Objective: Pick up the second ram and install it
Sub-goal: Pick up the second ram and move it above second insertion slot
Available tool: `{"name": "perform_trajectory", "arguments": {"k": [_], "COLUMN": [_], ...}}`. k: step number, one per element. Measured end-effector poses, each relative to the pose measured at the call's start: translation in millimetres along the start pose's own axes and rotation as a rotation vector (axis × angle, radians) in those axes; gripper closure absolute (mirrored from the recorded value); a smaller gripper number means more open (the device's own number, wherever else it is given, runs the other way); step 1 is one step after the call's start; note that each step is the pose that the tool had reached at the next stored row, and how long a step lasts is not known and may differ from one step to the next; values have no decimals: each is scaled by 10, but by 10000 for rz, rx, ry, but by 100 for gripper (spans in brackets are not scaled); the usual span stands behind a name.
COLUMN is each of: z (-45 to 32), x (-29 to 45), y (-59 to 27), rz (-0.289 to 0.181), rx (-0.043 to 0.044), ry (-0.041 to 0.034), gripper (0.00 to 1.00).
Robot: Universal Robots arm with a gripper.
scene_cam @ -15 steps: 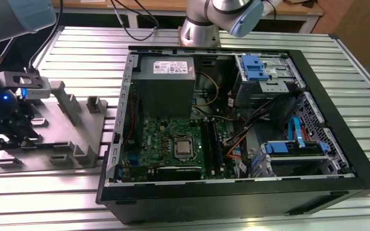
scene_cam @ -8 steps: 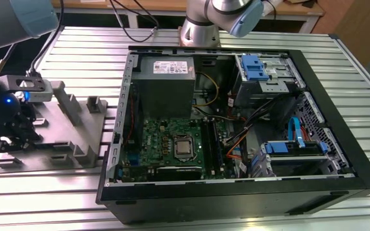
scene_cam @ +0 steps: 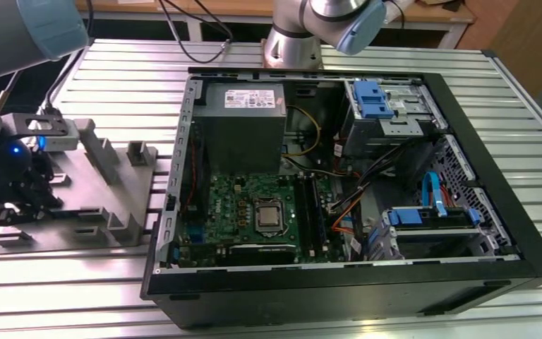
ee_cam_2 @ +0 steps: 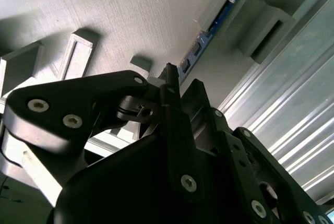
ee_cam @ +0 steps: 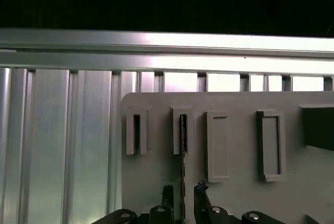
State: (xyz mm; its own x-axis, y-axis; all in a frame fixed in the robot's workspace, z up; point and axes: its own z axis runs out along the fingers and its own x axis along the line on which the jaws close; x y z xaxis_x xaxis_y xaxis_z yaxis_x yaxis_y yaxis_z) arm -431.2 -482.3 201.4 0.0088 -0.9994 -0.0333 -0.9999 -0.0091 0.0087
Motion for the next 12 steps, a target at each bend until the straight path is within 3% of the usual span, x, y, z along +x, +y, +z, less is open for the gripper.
{"name": "perform_trajectory", "arguments": {"k": [12], "z": [29], "x": [1], "y": [0], "rz": [-4], "rx": [2], "ry": [-1], "gripper": [71]}}
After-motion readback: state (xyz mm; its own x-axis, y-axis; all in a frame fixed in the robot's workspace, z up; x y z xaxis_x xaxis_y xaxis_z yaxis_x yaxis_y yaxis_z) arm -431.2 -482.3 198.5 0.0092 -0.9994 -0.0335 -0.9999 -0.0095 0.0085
